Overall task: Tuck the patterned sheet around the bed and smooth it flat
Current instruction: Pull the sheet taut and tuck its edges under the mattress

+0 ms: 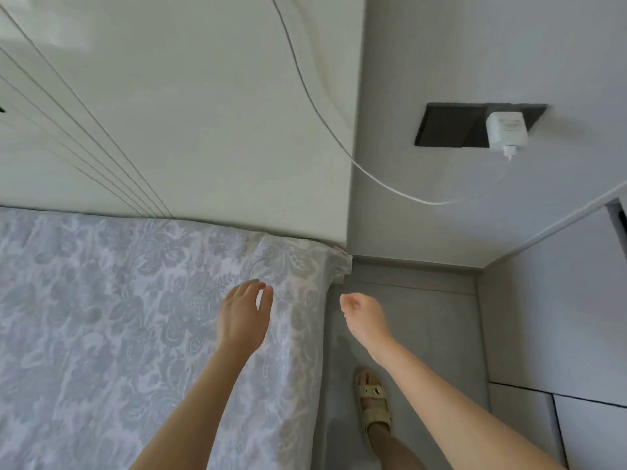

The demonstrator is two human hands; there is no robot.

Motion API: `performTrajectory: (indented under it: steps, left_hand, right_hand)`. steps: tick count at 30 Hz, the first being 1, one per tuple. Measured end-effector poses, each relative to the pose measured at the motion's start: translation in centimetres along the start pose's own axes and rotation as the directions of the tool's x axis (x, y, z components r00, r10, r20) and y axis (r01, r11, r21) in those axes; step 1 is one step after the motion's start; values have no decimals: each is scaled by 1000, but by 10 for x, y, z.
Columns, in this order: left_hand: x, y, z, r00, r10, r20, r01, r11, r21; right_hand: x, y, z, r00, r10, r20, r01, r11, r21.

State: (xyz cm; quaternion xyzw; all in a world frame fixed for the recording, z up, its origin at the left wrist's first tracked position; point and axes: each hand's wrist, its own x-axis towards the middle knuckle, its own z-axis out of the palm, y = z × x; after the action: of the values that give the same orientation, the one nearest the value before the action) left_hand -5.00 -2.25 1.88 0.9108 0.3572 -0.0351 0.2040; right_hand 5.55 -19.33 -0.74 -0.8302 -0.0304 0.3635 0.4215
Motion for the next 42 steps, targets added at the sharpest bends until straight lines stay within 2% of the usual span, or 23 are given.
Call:
performTrajectory:
  steps: [3,5,7,9,11,13,15,17,18,19,21,24,30,35,38,42]
  left_hand:
    - [41,-18,24,995,72,-69,-76,995,-56]
    - [65,-29,41,989,117,-87,-121,992,-41]
    - [87,-37,55,988,146,-60,-145,989,6]
    - [106,-46,67,984,177,18,-178,982,70]
    - [122,-55,79,976,198,92,-209,969,132]
    - [137,-61,89,970,215,117,-233,958,170]
    - [145,-63,96,968,228,102,-244,950,192]
    - [148,-65,101,967,246,66,-254,945,205]
    - [148,-65,104,966,252,53,-258,944,204]
    - [148,-65,105,965,257,43,-260,945,197]
    - [148,-66,105,963,269,24,-269,948,170]
    - [148,-66,100,957,289,-12,-286,952,108]
    - [149,-65,81,942,334,-16,-332,940,74]
    - [156,-53,46,911,411,-33,-410,911,36]
    - [168,-44,22,903,430,17,-430,903,8]
    - [181,-28,-6,907,393,152,-385,920,-82]
  right_hand:
    - [49,-2,21,998,-39,40,40,998,-40]
    - [78,0,37,978,-203,45,207,962,-179]
    - [104,0,53,935,-335,115,353,868,-348]
    - [126,-1,69,925,-347,153,379,839,-390]
    - [145,1,82,938,-331,105,347,880,-324]
    - [163,3,93,957,-288,3,286,947,-144]
    - [175,3,101,977,-171,-128,182,979,86]
    - [185,2,107,977,47,-210,16,958,287]
    - [188,3,110,970,145,-195,-63,925,375]
    - [190,4,111,967,200,-156,-111,887,448]
    - [192,7,113,974,202,-107,-114,836,536]
    - [194,9,109,982,159,-97,-81,832,549]
    - [189,0,92,978,207,20,-174,761,625]
    - [153,-20,89,991,133,-17,-101,824,558]
    - [131,-37,85,996,70,-55,-31,853,521]
    - [97,-59,80,995,-22,-96,65,882,466]
